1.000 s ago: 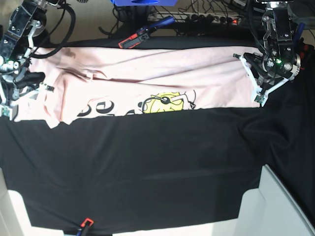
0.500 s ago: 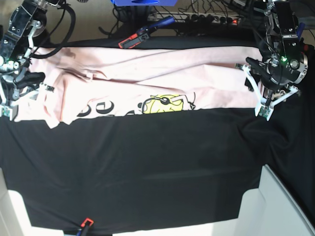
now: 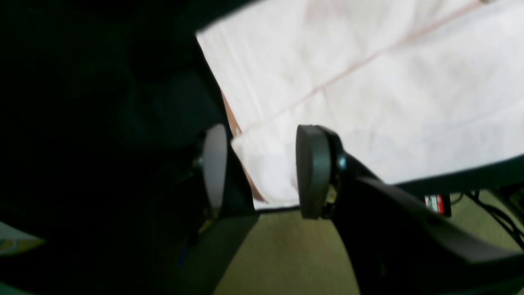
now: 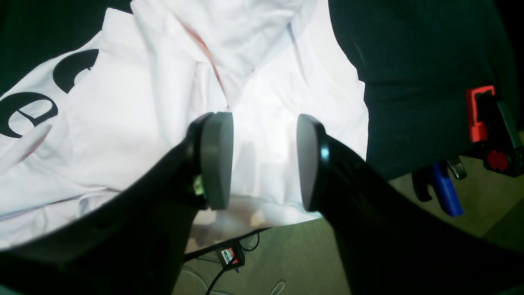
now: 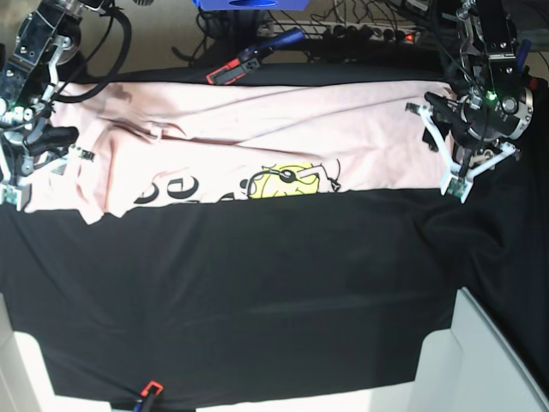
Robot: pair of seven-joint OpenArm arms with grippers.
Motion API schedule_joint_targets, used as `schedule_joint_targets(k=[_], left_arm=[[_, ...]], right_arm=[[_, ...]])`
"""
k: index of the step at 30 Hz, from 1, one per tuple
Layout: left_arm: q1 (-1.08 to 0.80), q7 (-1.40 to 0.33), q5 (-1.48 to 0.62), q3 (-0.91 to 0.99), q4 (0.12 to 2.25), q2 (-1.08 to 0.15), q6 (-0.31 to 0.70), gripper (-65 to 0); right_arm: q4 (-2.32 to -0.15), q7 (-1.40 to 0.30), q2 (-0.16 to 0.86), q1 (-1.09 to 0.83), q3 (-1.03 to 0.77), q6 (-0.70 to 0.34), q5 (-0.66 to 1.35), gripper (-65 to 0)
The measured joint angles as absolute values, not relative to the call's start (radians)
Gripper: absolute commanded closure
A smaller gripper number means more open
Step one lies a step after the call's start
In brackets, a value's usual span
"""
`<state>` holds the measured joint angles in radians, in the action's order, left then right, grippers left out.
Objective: Fold the T-shirt properly
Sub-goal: 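Release the shirt and raise both grippers off the folded edge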
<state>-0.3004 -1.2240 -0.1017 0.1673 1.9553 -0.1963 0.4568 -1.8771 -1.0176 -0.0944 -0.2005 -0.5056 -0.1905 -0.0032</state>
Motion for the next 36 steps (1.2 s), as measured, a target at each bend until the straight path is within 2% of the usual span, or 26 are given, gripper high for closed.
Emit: schedule_joint_targets(k=[3,5,9,12,17,20,24,26,36], left_arm=[[-0.265,-1.226,-0.102,0.17,1.955,-0.166,0.456,-26.9],[-0.241,-1.223,-0.094,0.169,1.955,-0.149,0.456,-23.0],[-0.207,-1.224,-0.084,0.17,1.955,-0.145,0.455,0.0],[-0.184,-1.222,0.006,0.168,1.947,-0.145,0.453,-0.2],[-0.179,-1.216,0.229,0.233,1.914,-0.139,0.458,-0.2],[-0.18,-1.214,0.228,0.351,1.912,-0.147,0.461,-0.7],[-0.183,-1.219,0.228,0.43,1.861,-0.186,0.46,-0.8],[-0.185,-1.219,0.206,0.429,1.845,-0.192,0.46,-0.7],[-0.186,-1.215,0.148,0.425,1.842,-0.185,0.461,-0.7]], right_arm=[[-1.876,-1.014,-0.094,-0.2,-0.506,-0.249,-0.007,-24.4],[-1.875,-1.02,-0.094,-0.184,-0.502,-0.307,-0.007,-24.4],[-1.875,-1.026,-0.084,-0.125,-0.424,-0.314,-0.01,-25.0],[-1.841,-1.1,-0.083,-0.049,-0.381,-0.324,0.001,-25.0],[-1.633,-1.121,-0.07,0.097,-0.39,-0.32,-0.007,-24.5],[-1.573,-1.132,-0.076,0.109,-0.39,-0.313,-0.007,-24.7],[-1.526,-1.115,-0.075,0.116,-0.39,-0.191,-0.014,-25.0],[-1.491,-1.072,-0.075,0.115,-0.39,-0.167,-0.012,-25.0],[-1.352,-1.033,-0.05,0.119,-0.386,-0.156,-0.007,-24.5]])
